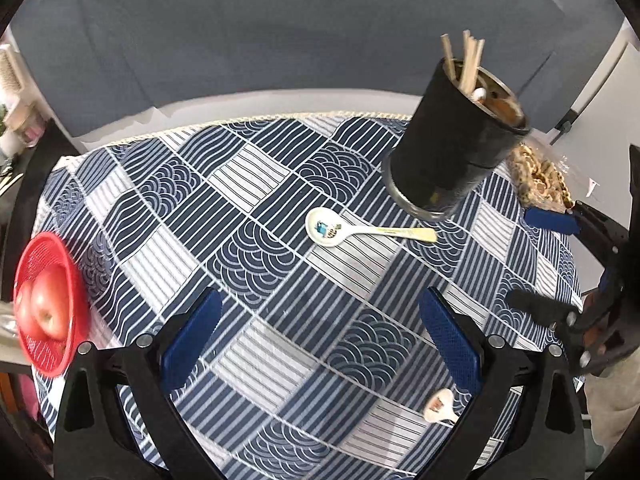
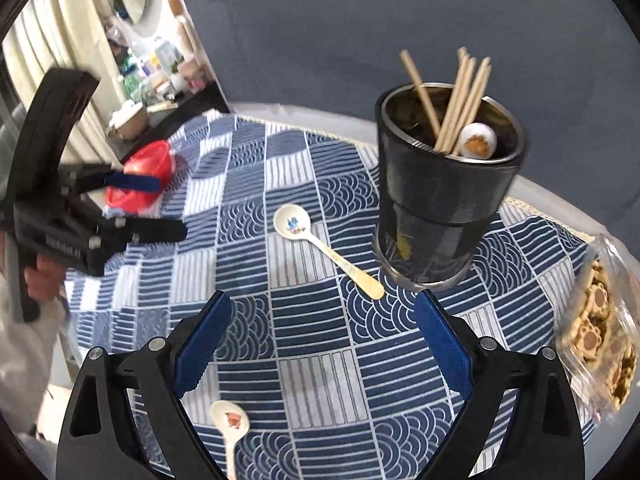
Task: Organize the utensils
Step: 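Withdraw the right tool and move both tools toward the yellow-handled cartoon spoon, then close the right tool on the yellow spoon handle while the left tool pinches its bowl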
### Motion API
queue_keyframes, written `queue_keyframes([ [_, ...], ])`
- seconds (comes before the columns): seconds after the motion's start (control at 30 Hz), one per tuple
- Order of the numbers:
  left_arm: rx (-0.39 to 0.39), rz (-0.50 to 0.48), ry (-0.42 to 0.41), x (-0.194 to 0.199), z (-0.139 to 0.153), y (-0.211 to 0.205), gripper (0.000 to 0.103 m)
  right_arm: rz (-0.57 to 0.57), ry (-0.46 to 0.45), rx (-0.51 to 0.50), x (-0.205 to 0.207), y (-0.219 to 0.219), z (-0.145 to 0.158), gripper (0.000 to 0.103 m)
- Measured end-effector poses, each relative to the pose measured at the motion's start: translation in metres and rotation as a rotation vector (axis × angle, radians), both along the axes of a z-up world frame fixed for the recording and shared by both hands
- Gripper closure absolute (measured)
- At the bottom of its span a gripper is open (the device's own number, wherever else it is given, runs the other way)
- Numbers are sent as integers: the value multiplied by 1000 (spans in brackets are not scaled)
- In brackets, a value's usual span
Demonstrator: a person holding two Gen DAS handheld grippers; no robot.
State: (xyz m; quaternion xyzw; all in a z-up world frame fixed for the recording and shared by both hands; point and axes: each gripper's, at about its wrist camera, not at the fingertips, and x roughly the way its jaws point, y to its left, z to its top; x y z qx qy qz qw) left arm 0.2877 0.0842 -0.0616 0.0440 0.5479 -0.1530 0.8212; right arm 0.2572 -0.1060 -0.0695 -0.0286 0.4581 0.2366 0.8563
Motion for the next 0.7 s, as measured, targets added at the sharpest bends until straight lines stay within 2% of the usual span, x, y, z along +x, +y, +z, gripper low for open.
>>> queue_keyframes([
  [0.33, -20, -59, 75, 63, -47, 5, 6, 72, 56, -113, 36, 41, -44, 15],
  [0.57, -3, -124, 93, 90, -76, -2, 6, 109, 98, -183, 53, 53, -69, 15],
  [0.7, -23, -146, 108, 98, -86, -4, 6, 145, 114, -196, 62, 58, -77, 16],
])
